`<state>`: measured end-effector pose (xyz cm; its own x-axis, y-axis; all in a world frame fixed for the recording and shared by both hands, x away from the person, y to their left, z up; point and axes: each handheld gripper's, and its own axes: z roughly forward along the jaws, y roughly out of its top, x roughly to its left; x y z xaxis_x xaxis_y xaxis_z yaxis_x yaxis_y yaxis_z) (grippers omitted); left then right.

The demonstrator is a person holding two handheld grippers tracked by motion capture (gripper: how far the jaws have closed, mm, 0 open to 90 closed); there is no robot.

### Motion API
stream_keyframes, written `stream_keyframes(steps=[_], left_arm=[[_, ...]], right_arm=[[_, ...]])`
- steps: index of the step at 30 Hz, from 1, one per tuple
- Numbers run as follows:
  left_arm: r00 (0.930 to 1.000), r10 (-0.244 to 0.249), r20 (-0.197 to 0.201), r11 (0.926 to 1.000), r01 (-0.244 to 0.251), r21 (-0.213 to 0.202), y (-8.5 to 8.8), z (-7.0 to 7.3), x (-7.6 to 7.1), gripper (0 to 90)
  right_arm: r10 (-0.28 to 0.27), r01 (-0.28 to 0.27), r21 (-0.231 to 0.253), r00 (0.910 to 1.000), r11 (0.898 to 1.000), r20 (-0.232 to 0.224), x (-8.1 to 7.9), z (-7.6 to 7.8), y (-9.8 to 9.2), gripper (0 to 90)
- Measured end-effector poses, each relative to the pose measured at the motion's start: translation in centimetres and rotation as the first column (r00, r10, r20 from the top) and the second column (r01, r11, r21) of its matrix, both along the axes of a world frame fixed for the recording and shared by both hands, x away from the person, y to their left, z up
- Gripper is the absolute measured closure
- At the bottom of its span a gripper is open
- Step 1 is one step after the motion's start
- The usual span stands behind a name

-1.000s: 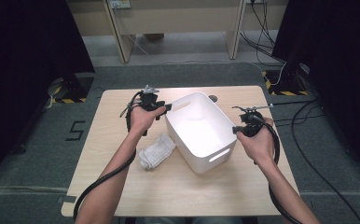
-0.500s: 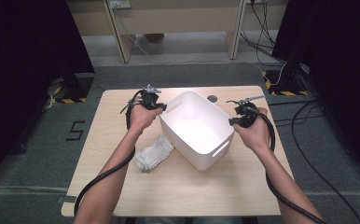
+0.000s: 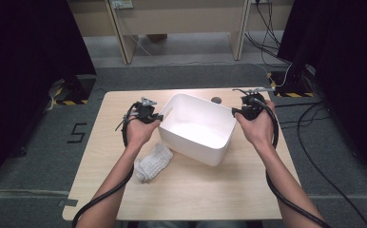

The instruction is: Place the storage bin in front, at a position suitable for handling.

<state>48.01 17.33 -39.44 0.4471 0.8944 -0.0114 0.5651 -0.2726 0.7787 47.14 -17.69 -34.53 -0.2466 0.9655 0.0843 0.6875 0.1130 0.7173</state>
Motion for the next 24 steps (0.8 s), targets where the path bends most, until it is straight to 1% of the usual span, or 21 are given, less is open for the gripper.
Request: stream_keyframes(steps=[1,2,3,4,5,6,7,8,9,10,11,14,16,17,18,19,20,21,22,23,24], left_arm=[[1.0,-0.001,0.0,1.0,0.001,0.002,0.0,0.0,-0.2,78.1],[1.0,0.001,-0.001,1.0,-0.001,-0.002,0.0,0.0,-0.4,77.9],[1.0,0.003,0.0,1.0,-0.003,-0.006,0.0,0.0,-0.7,77.7],[1.0,0.002,0.002,1.0,-0.002,-0.007,0.0,0.0,-0.9,77.4],[1.0,0.001,0.001,0.9999,-0.001,-0.015,0.0,-0.1,-1.1,77.0],[1.0,-0.003,-0.001,0.9998,0.003,-0.017,0.1,-0.1,-1.4,76.6],[1.0,-0.002,0.003,0.9999,0.002,-0.015,0.1,-0.1,-1.5,76.0],[1.0,-0.002,0.003,0.9999,0.002,-0.015,0.1,-0.1,-1.5,75.9],[1.0,-0.003,-0.004,0.9996,0.003,-0.027,0.3,-0.1,-1.8,75.0],[1.0,-0.003,-0.004,0.9996,0.003,-0.027,0.3,-0.1,-1.8,74.3],[1.0,0.004,-0.005,0.9991,-0.004,-0.042,0.5,-0.2,-2.0,73.4],[0.9999,0.009,-0.01,0.9993,-0.01,-0.037,0.7,-0.3,-2.2,71.7],[0.9999,0.005,-0.009,0.9993,-0.006,-0.036,0.6,-0.7,-2.2,69.6],[0.9999,0.007,-0.01,0.9983,-0.008,-0.058,0.6,-0.8,-2.3,66.3],[0.9999,0.007,-0.01,0.9983,-0.008,-0.058,0.6,-0.8,-2.3,64.0],[1.0,-0.001,0.006,0.9974,0.002,-0.072,0.6,-1.0,-2.5,61.3],[0.9998,-0.004,0.017,0.9969,0.005,-0.078,0.7,-1.0,-2.6,59.6],[0.9992,-0.005,0.039,0.9962,0.008,-0.086,0.8,-0.9,-2.7,57.5],[0.9992,-0.005,0.039,0.9962,0.008,-0.086,0.8,-0.9,-2.7,53.2],[0.9952,-0.017,0.096,0.9934,0.028,-0.111,1.0,-0.7,-3.0,49.1],[0.9905,-0.012,0.137,0.9891,0.032,-0.144,1.4,-0.4,-3.4,45.5]], right_arm=[[-0.014,0.015,0.015,0.9993,1.0,-0.033,-0.7,-0.1,-0.2,58.6],[-0.02,0.021,0.024,0.9983,0.999,-0.055,-1.1,-0.2,-0.2,58.6],[-0.016,0.018,0.023,0.9969,1.0,-0.077,-1.4,-0.3,-0.2,59.1],[-0.013,0.015,0.019,0.9926,1.0,-0.12,-1.7,-0.7,0.0,60.6],[-0.004,0.009,0.034,0.9887,0.999,-0.15,-1.8,-0.9,0.2,65.8],[0.018,-0.009,0.054,0.9831,0.999,-0.182,-1.8,-1.1,0.4,71.4],[0.04,-0.028,0.059,0.9761,0.998,-0.214,-1.7,-1.4,0.7,72.3],[0.04,-0.028,0.059,0.9761,0.998,-0.214,-1.7,-1.4,0.7,72.3],[0.031,-0.028,0.019,0.9771,0.999,-0.211,-1.3,-1.5,1.3,72.9],[0.031,-0.028,0.019,0.9771,0.999,-0.211,-1.3,-1.5,1.3,72.9],[0.019,-0.019,0.002,0.979,1.0,-0.203,-0.5,-1.5,1.7,75.2],[0.01,-0.01,0.004,0.9834,1.0,-0.181,0.9,-1.7,2.0,78.0],[0.004,-0.005,-0.006,0.987,1.0,-0.161,1.7,-1.8,2.4,79.0],[0.004,-0.006,-0.014,0.9907,1.0,-0.136,2.2,-2.1,2.5,79.3],[0.004,-0.006,-0.014,0.9907,1.0,-0.136,2.2,-2.1,2.5,79.3],[0.0,-0.001,-0.007,0.9935,1.0,-0.114,2.6,-2.3,2.5,75.1],[0.004,-0.004,-0.001,0.9945,1.0,-0.105,2.5,-2.4,2.6,71.4],[0.011,-0.011,0.006,0.9953,1.0,-0.096,2.3,-2.5,2.6,69.1],[0.019,-0.018,0.006,0.9959,1.0,-0.089,1.9,-2.5,2.7,67.0],[0.025,-0.025,0.009,0.9962,1.0,-0.084,1.6,-2.6,2.7,64.7],[0.027,-0.025,0.026,0.9968,0.999,-0.075,1.1,-2.6,2.7,61.7]])
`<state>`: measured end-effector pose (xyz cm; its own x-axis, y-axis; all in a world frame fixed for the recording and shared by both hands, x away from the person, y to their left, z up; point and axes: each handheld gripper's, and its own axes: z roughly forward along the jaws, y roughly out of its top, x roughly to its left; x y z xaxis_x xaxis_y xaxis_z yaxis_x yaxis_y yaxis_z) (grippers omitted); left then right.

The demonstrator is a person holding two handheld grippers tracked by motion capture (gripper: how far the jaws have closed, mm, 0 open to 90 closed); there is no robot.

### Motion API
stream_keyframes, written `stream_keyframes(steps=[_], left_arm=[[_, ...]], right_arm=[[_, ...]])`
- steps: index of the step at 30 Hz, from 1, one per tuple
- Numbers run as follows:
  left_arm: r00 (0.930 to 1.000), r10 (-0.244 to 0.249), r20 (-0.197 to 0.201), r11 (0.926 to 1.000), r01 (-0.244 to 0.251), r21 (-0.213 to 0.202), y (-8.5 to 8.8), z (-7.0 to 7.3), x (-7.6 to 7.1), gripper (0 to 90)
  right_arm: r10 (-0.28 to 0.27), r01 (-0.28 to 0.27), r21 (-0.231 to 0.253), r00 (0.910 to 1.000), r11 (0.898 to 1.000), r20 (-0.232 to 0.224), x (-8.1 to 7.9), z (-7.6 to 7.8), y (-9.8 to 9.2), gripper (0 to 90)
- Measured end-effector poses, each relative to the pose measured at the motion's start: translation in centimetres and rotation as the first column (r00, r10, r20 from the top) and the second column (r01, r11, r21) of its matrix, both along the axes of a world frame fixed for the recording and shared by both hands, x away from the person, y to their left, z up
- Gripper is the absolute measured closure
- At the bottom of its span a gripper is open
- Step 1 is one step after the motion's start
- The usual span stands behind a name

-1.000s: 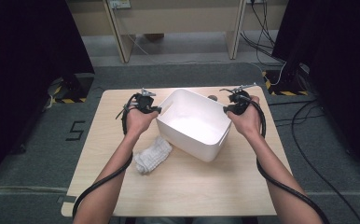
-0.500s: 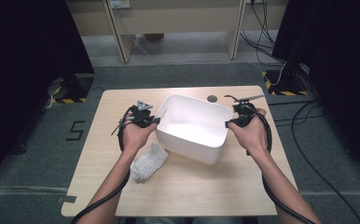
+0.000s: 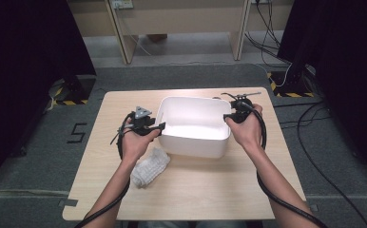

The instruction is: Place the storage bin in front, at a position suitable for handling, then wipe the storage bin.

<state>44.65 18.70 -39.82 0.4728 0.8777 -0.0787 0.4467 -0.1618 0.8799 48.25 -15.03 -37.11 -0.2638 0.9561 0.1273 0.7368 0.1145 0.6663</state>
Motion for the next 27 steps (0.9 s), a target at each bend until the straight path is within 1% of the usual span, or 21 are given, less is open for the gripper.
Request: stream_keyframes(steps=[1,2,3,5,7,8,9,10,11,12,14,15,16,17,18,19,20,22,23,25,27], left_arm=[[0.9997,0.006,0.025,0.9998,-0.005,-0.018,0.2,0.2,-0.3,40.2],[0.9997,0.006,0.025,0.9998,-0.005,-0.018,0.2,0.2,-0.3,37.2],[0.9967,0.007,0.081,0.9992,-0.003,-0.039,1.1,0.8,-1.3,35.0],[0.9954,-0.029,0.091,0.9981,0.034,-0.051,1.8,0.9,-2.7,33.7],[0.9938,-0.078,0.079,0.995,0.083,-0.056,2.6,0.4,-4.2,33.2],[0.9938,-0.078,0.079,0.995,0.083,-0.056,2.6,0.4,-4.2,33.2],[0.9935,-0.098,0.057,0.994,0.101,-0.043,3.5,-0.6,-5.6,33.2],[0.9935,-0.108,0.036,0.9939,0.109,-0.02,4.1,-1.5,-6.4,33.2],[0.9937,-0.11,0.02,0.9938,0.111,-0.007,4.3,-2.1,-6.9,33.0],[0.9933,-0.114,-0.017,0.9929,0.115,0.03,4.9,-3.4,-7.7,32.9],[0.9899,-0.128,-0.06,0.9893,0.132,0.062,5.3,-5.1,-8.2,32.1],[0.9877,-0.132,-0.084,0.9881,0.138,0.068,5.5,-6.1,-8.4,31.7],[0.9877,-0.132,-0.084,0.9881,0.138,0.068,5.5,-6.1,-8.4,31.3],[0.9843,-0.123,-0.126,0.986,0.136,0.097,5.8,-7.6,-8.7,31.0],[0.9816,-0.122,-0.147,0.9844,0.139,0.108,5.9,-8.2,-8.8,30.6],[0.9797,-0.118,-0.162,0.9831,0.138,0.12,6.0,-8.7,-8.7,30.5],[0.979,-0.119,-0.166,0.981,0.142,0.132,5.9,-9.0,-8.7,30.5],[0.9772,-0.125,-0.172,0.98,0.148,0.133,5.8,-9.2,-8.6,30.5],[0.9736,-0.143,-0.178,0.9791,0.165,0.118,5.3,-9.2,-8.4,30.4],[0.973,-0.161,-0.166,0.9761,0.182,0.119,4.6,-9.1,-8.2,30.1],[0.9699,-0.174,-0.17,0.9735,0.196,0.119,4.1,-9.1,-8.1,29.9]], right_arm=[[0.009,-0.01,0.018,0.9989,1.0,0.046,-0.6,0.1,-0.3,59.2],[0.009,-0.01,0.018,0.9989,1.0,0.046,-0.6,0.1,-0.3,59.2],[0.009,-0.014,0.044,0.9926,0.999,0.121,-1.7,0.5,-0.8,56.5],[0.005,-0.017,0.078,0.9881,0.997,0.154,-2.5,0.9,-1.4,54.1],[-0.004,-0.013,0.098,0.9848,0.995,0.174,-3.3,1.0,-2.2,53.1],[-0.005,-0.013,0.104,0.984,0.995,0.178,-3.7,0.9,-2.7,52.7],[-0.008,-0.014,0.121,0.9843,0.993,0.176,-4.0,0.7,-3.2,52.5],[-0.015,-0.009,0.136,0.9855,0.991,0.169,-4.2,0.4,-3.5,52.3],[-0.012,-0.009,0.144,0.9888,0.989,0.149,-4.3,0.0,-4.1,52.3],[-0.013,-0.008,0.152,0.9903,0.988,0.138,-4.3,-0.2,-4.4,52.1],[-0.024,0.003,0.146,0.989,0.989,0.146,-4.4,-0.6,-5.3,51.8],[-0.029,0.008,0.146,0.9892,0.989,0.143,-4.4,-0.7,-5.6,51.8],[-0.037,0.014,0.156,0.9891,0.988,0.143,-4.4,-0.7,-5.8,51.7],[-0.043,0.02,0.159,0.9891,0.987,0.141,-4.4,-0.7,-6.0,51.7],[-0.044,0.022,0.155,0.9889,0.988,0.142,-4.3,-0.8,-6.1,51.5],[-0.045,0.023,0.158,0.9889,0.987,0.141,-4.3,-0.8,-6.2,51.4],[-0.046,0.023,0.162,0.9892,0.986,0.139,-4.3,-0.8,-6.1,51.5],[-0.042,0.019,0.164,0.9894,0.986,0.139,-4.3,-0.8,-6.1,51.5],[-0.035,0.012,0.167,0.9897,0.986,0.139,-4.3,-0.8,-5.7,51.4],[-0.025,0.002,0.162,0.9895,0.987,0.142,-4.1,-0.7,-5.3,51.3],[-0.019,-0.004,0.166,0.9902,0.986,0.138,-3.9,-0.6,-4.9,51.3]])
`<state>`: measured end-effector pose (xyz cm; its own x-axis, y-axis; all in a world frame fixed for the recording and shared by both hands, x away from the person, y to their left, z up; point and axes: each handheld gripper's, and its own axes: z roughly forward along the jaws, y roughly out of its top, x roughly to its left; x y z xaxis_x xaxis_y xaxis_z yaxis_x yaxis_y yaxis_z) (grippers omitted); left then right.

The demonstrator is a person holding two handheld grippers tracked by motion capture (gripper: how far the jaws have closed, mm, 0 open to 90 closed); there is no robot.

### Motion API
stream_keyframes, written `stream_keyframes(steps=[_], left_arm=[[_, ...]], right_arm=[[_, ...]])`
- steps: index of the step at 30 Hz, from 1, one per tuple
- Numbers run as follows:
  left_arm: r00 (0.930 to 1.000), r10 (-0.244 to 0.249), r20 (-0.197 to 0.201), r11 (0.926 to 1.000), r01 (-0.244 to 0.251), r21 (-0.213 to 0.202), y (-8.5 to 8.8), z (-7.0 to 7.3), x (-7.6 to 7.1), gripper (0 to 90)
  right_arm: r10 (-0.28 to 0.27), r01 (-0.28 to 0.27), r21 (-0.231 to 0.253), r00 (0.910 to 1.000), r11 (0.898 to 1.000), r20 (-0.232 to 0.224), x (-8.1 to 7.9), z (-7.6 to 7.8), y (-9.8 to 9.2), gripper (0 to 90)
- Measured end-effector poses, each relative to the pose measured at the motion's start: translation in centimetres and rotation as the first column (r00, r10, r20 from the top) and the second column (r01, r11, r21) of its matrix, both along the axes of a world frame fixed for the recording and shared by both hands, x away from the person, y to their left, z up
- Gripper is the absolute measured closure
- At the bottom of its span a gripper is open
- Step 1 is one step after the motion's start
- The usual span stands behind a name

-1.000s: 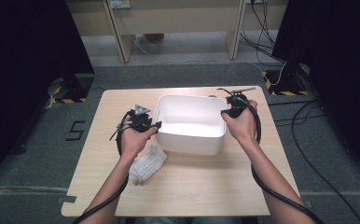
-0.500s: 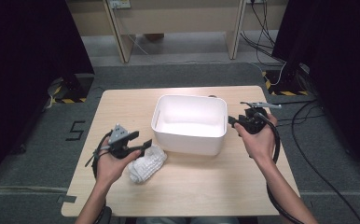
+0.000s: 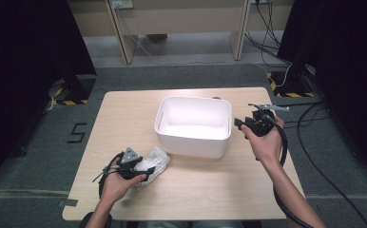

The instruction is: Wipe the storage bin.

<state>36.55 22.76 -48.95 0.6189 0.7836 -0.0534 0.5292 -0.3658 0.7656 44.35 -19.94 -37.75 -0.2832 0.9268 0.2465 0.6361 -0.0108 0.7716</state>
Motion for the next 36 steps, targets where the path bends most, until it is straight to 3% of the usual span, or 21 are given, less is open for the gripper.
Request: stream_keyframes(steps=[7,11,15,19,22,28,31,35,36], left_arm=[[0.9995,-0.025,-0.019,0.9989,0.026,0.039,-1.3,-0.8,0.3,29.7],[0.9995,-0.017,-0.026,0.9986,0.018,0.05,-1.6,-1.4,0.6,30.1],[0.9988,0.02,-0.044,0.998,-0.018,0.06,-1.8,-1.9,0.9,33.3],[0.9987,0.048,-0.018,0.9929,-0.045,0.11,-2.2,-1.9,0.7,41.4],[0.9974,0.071,-0.002,0.9904,-0.071,0.118,-2.2,-2.0,0.7,46.4],[0.9952,0.094,0.029,0.9831,-0.097,0.155,-2.3,-2.0,0.5,64.7],[0.9955,0.085,0.042,0.9806,-0.091,0.174,-2.4,-2.0,0.4,70.1],[0.9957,0.086,0.036,0.9842,-0.09,0.152,-2.3,-1.9,0.3,73.0],[0.9968,0.077,0.021,0.9912,-0.079,0.107,-2.1,-1.8,0.1,73.2]], right_arm=[[0.043,-0.043,-0.008,0.999,0.999,0.011,0.4,0.2,1.3,50.9],[0.046,-0.046,0.0,0.9989,0.999,0.006,0.6,0.1,1.5,50.8],[0.036,-0.036,-0.008,0.9993,0.999,-0.01,0.5,-0.3,1.0,50.3],[0.026,-0.026,0.001,0.9995,1.0,-0.017,0.7,-0.5,0.8,48.5],[0.027,-0.027,-0.003,0.9996,1.0,-0.011,0.6,-0.3,1.1,48.7],[0.032,-0.032,0.001,0.9995,1.0,0.005,0.6,0.2,1.6,49.1],[0.038,-0.038,-0.001,0.9992,0.999,0.01,0.6,0.3,1.9,49.1],[0.048,-0.048,-0.002,0.9988,0.999,0.007,0.6,0.3,2.3,49.3],[0.049,-0.049,-0.001,0.9988,0.999,0.007,0.6,0.3,2.4,49.3]])
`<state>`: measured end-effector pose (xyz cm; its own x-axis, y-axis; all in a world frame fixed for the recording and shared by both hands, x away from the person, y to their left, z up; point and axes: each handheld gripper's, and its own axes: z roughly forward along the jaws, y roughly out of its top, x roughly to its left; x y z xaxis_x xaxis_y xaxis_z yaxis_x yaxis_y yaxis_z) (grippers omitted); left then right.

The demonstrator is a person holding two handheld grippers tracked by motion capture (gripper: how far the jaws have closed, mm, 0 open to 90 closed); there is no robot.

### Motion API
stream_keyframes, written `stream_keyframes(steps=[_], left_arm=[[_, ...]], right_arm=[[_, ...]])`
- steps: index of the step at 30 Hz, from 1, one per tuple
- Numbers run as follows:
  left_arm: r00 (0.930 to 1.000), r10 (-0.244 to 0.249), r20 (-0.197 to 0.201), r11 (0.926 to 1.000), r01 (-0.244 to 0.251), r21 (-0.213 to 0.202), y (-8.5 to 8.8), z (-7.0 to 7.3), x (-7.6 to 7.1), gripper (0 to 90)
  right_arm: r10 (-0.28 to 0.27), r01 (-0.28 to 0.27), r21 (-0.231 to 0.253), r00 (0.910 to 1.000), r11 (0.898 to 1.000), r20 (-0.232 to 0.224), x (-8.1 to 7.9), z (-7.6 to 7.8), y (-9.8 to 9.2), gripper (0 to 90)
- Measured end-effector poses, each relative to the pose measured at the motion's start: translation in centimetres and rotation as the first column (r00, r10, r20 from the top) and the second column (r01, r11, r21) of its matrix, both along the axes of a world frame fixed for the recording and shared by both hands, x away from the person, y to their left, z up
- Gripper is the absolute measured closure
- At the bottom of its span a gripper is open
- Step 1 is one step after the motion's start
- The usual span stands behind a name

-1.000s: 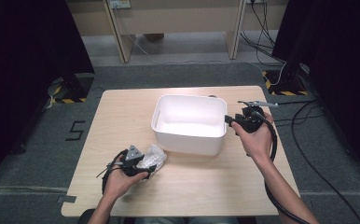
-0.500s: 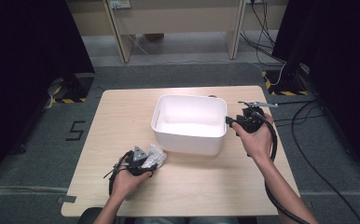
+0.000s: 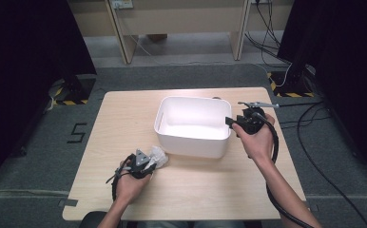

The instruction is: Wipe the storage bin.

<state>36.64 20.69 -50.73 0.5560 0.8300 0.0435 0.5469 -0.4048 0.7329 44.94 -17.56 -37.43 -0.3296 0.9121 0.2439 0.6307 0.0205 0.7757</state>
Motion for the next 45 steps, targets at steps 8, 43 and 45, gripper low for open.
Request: stream_keyframes(steps=[8,43,45], left_arm=[[0.9979,0.021,0.062,0.9908,-0.013,-0.135,0.2,2.3,-1.7,73.7],[0.9855,0.106,0.132,0.9768,-0.079,-0.199,-1.0,7.3,-0.8,73.1],[0.9863,0.106,0.127,0.9746,-0.077,-0.21,-1.0,7.3,-0.7,73.0]], right_arm=[[-0.008,0.007,-0.009,0.9997,1.0,-0.024,0.0,0.2,0.0,61.3],[0.057,-0.059,-0.16,0.9982,0.985,-0.016,0.9,-1.1,3.5,73.6],[0.068,-0.068,-0.165,0.9977,0.984,-0.011,1.0,-1.1,3.4,73.5]])
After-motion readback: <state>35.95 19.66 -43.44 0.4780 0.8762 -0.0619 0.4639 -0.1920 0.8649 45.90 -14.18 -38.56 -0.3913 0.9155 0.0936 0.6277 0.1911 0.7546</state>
